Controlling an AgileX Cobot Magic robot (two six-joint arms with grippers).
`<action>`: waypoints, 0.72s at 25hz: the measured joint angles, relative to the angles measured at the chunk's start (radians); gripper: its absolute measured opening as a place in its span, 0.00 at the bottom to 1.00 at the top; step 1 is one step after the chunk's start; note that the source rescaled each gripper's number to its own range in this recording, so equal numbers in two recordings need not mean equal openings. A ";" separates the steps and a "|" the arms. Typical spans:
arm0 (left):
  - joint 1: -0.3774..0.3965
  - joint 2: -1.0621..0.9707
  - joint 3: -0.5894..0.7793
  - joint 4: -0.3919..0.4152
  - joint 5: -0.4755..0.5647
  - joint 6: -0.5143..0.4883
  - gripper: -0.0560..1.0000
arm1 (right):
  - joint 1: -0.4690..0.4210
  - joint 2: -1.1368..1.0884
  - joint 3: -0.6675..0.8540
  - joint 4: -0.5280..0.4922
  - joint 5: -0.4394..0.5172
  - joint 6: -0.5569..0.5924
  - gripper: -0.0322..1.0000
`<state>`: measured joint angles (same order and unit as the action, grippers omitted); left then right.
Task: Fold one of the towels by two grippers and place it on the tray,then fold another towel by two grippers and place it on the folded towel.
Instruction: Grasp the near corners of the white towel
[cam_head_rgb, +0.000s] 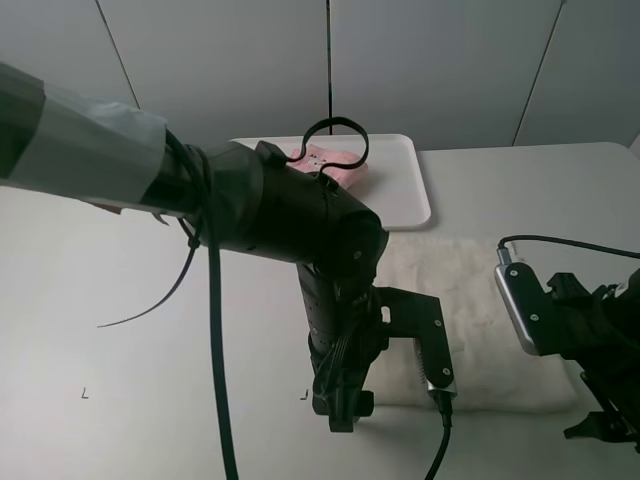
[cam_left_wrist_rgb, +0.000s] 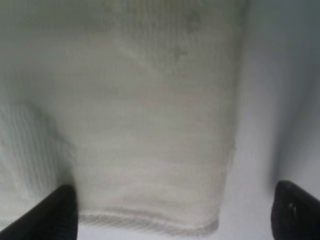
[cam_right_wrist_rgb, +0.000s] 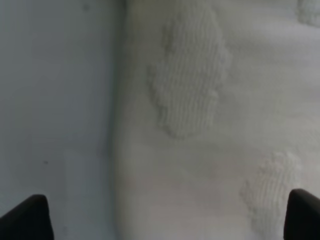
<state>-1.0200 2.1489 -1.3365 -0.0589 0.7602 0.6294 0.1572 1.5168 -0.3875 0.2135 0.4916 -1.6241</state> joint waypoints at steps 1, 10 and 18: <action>0.000 0.000 0.000 0.000 0.000 -0.004 0.99 | 0.000 0.000 0.000 -0.012 0.013 0.005 1.00; 0.000 0.000 0.000 0.000 0.000 -0.002 0.99 | 0.000 0.000 0.040 -0.044 0.024 0.012 1.00; 0.000 0.000 0.000 0.000 0.000 0.000 0.99 | 0.000 0.032 0.040 -0.044 0.002 0.016 1.00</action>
<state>-1.0200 2.1489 -1.3365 -0.0589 0.7602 0.6298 0.1572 1.5490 -0.3477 0.1692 0.4934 -1.6086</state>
